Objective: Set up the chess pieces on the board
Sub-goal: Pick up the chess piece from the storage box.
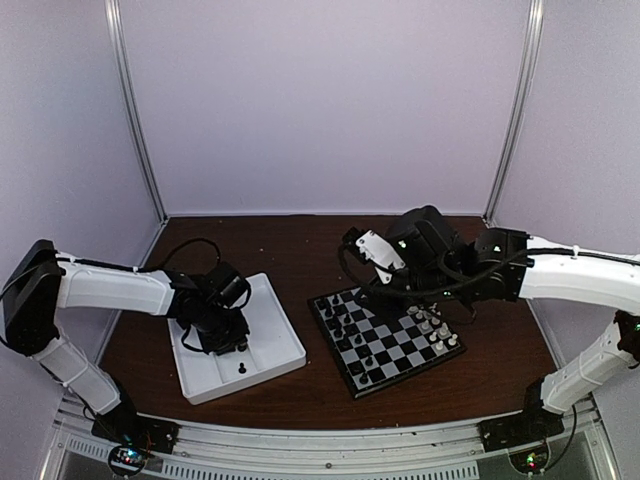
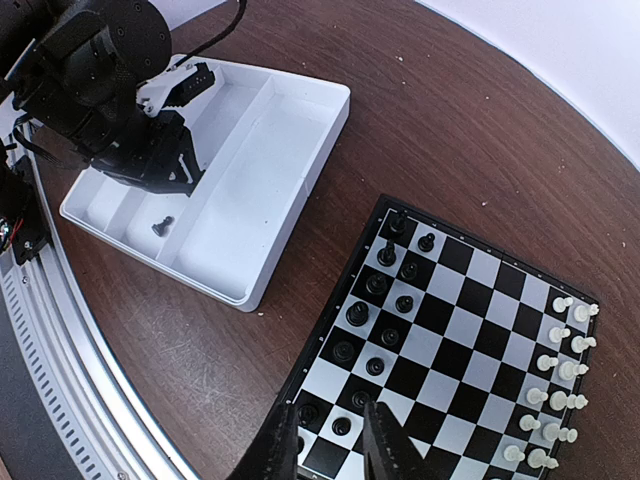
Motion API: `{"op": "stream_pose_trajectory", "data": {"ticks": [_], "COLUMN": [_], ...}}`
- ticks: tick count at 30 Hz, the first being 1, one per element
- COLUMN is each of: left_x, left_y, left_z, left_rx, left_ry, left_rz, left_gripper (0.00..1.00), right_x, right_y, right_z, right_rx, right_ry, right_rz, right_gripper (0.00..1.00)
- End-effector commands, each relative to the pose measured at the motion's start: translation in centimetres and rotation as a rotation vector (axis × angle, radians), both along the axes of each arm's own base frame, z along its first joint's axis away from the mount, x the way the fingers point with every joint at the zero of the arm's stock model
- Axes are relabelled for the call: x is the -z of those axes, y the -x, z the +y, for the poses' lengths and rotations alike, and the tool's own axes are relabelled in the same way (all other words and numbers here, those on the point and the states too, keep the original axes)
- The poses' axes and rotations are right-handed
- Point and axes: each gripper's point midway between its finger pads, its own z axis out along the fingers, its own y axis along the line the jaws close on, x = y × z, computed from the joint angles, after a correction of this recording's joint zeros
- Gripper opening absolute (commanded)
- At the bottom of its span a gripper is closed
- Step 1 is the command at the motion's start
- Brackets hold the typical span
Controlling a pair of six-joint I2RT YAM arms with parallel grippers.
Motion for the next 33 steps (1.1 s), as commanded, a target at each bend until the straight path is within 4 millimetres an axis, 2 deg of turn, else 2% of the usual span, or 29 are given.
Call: {"op": "stream_pose_trajectory", "data": {"ticks": [1, 10, 14, 20, 24, 27, 33], "left_x": [-0.1, 1.1, 1.5, 1.1, 0.5, -0.8, -3.6], "left_y": [0.3, 1.3, 1.6, 1.2, 0.8, 0.0, -0.9], "left_z": [0.5, 1.6, 2.1, 3.3, 3.8, 4.0, 3.4], "left_rx": [-0.004, -0.001, 0.023, 0.042, 0.084, 0.130, 0.297], "left_ry": [-0.035, -0.131, -0.201, -0.273, -0.321, -0.358, -0.334], "left_rz": [0.020, 0.106, 0.145, 0.110, 0.091, 0.017, -0.131], "left_gripper": [0.26, 0.29, 0.26, 0.23, 0.21, 0.18, 0.18], "right_x": [-0.6, -0.7, -0.7, -0.7, -0.6, -0.4, 0.2], "right_y": [-0.5, -0.6, -0.6, -0.6, -0.6, -0.5, 0.1], "right_z": [-0.3, -0.2, -0.1, -0.1, 0.0, 0.3, 2.5], "right_rx": [0.023, 0.021, 0.020, 0.021, 0.019, 0.013, -0.032], "right_ry": [-0.019, -0.026, -0.030, -0.031, -0.033, -0.041, -0.105], "right_rz": [-0.020, -0.020, -0.019, -0.016, -0.013, -0.003, 0.068], "right_gripper": [0.26, 0.26, 0.26, 0.26, 0.26, 0.26, 0.27]}}
